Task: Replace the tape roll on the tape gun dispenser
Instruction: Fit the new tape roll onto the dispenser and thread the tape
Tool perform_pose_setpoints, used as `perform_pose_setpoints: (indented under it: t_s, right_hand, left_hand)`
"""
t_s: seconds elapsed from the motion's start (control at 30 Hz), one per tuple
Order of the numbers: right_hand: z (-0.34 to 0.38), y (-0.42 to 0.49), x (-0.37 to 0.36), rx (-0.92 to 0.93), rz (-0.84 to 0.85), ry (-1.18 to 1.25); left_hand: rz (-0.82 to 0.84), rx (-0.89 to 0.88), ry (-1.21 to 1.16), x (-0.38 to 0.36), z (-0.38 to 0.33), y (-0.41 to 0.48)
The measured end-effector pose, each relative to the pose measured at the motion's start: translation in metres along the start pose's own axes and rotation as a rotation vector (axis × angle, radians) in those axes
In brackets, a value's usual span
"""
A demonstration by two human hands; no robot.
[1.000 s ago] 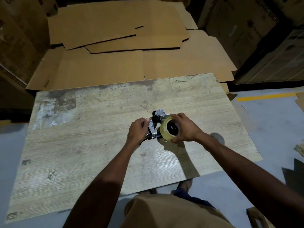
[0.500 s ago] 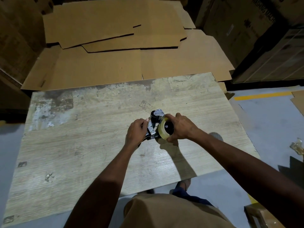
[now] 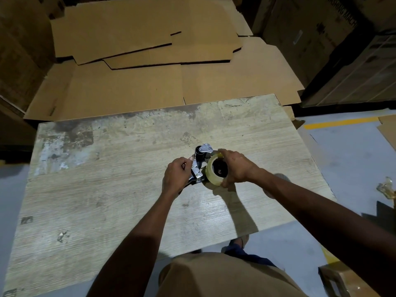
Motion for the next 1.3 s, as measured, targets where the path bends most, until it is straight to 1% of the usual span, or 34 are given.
perform_pose_setpoints:
  t_s: [0.1, 0.27, 0.33, 0.4, 0.5, 0.57, 0.7, 0.77, 0.83, 0.93, 1.1, 1.2, 1.3]
  right_hand:
    - [-0.010, -0.003, -0.008, 0.030, -0.044, 0.101]
    - [-0.016, -0.015, -0.023, 0.063, -0.151, 0.110]
    - [-0.010, -0.021, -0.025, 0.094, -0.204, 0.178]
    - [-0.008, -0.024, -0.027, 0.045, -0.323, 0.316]
    - [-0.017, -0.019, -0.030, -0.109, -0.512, 0.550]
    - [-0.026, -0.018, -0.030, -0.186, -0.558, 0.642]
    - [-0.041, -0.016, -0.033, -0.293, -0.503, 0.938]
    - [-0.048, -0.016, -0.035, -0.323, -0.483, 1.040]
    - [-0.052, -0.014, -0.037, -0.346, -0.482, 1.092]
    - [-0.057, -0.012, -0.036, -0.339, -0.474, 1.036]
    - [-0.067, -0.009, -0.031, -0.305, -0.412, 0.919]
    - [-0.067, -0.009, -0.037, -0.313, -0.401, 0.852]
    - [-0.070, -0.004, -0.049, -0.320, -0.371, 0.862]
  left_hand:
    - [0.006, 0.018, -0.003, 0.000, 0.001, 0.001]
    - [0.021, 0.056, -0.077, 0.000, 0.004, -0.002]
    - [0.035, 0.046, -0.048, 0.000, -0.001, -0.006]
    - [0.043, 0.033, 0.045, -0.002, -0.007, -0.009]
    - [0.005, 0.023, 0.270, -0.008, -0.016, -0.014]
    - [0.001, 0.047, 0.309, -0.012, -0.025, -0.017]
    - [0.054, 0.131, 0.170, -0.016, -0.039, -0.014]
    - [0.063, 0.154, 0.088, -0.015, -0.040, -0.010]
    - [0.062, 0.146, 0.031, -0.013, -0.039, -0.007]
    - [0.055, 0.119, 0.005, -0.012, -0.039, -0.008]
    - [0.046, 0.120, 0.012, -0.013, -0.039, -0.008]
    - [0.062, 0.169, 0.073, -0.017, -0.037, -0.006]
    - [0.050, 0.205, 0.145, -0.021, -0.036, -0.004]
Point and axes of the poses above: each hand's wrist, its own y-axis towards the middle knuckle, its own x-axis out of the back of the hand, z = x × y, the point moved 1 cm from there along y, towards the middle knuckle, and after that the axes turned 10 degrees about z, right-handed, at the moved point
